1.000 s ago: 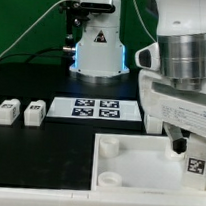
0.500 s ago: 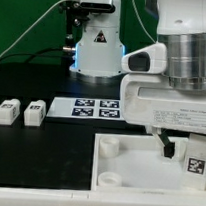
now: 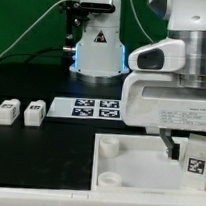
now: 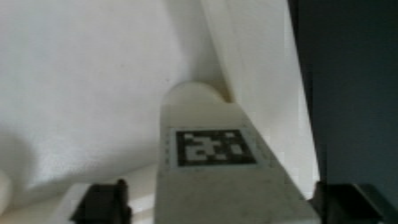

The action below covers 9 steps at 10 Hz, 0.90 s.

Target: Assemble one leg

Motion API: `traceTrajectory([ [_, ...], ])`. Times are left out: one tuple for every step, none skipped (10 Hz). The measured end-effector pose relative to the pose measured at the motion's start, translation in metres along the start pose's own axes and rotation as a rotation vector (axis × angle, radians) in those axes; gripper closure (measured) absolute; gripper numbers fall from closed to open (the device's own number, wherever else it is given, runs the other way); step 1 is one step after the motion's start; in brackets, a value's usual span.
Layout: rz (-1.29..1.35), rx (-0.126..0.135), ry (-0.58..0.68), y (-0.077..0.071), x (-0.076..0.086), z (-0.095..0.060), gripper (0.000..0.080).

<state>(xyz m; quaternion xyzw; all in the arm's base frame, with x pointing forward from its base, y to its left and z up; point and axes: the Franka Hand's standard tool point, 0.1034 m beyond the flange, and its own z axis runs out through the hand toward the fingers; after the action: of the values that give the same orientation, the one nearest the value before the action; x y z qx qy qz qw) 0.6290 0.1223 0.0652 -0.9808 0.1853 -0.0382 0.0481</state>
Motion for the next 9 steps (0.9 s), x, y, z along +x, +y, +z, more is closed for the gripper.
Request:
traceTrajectory([
  [0.091, 0.0, 0.0, -0.0001, -0.0002, 0.0001, 0.0423],
  [0.204, -0.001, 0.0, 0.0013, 0.0004, 0.0001, 0.0506],
  [0.312, 0.0, 0.0, 0.0019, 0.0007, 0.0001, 0.0506],
  [0.414, 0.003, -0.002, 0.0021, 0.0009, 0.0001, 0.0506],
  [0.548, 0.006, -0.003, 0.0021, 0.0013, -0.0002, 0.0506],
  [0.704, 0.01, -0.004, 0.0008, 0.002, -0.0011, 0.0506],
  [0.856, 0.015, -0.007, 0.0006, 0.0025, -0.0006, 0.0506],
  [1.001, 0.019, -0.015, 0.0008, 0.0026, 0.0015, 0.0506],
  [1.152, 0.023, -0.023, -0.0011, 0.0015, 0.0022, 0.0506],
])
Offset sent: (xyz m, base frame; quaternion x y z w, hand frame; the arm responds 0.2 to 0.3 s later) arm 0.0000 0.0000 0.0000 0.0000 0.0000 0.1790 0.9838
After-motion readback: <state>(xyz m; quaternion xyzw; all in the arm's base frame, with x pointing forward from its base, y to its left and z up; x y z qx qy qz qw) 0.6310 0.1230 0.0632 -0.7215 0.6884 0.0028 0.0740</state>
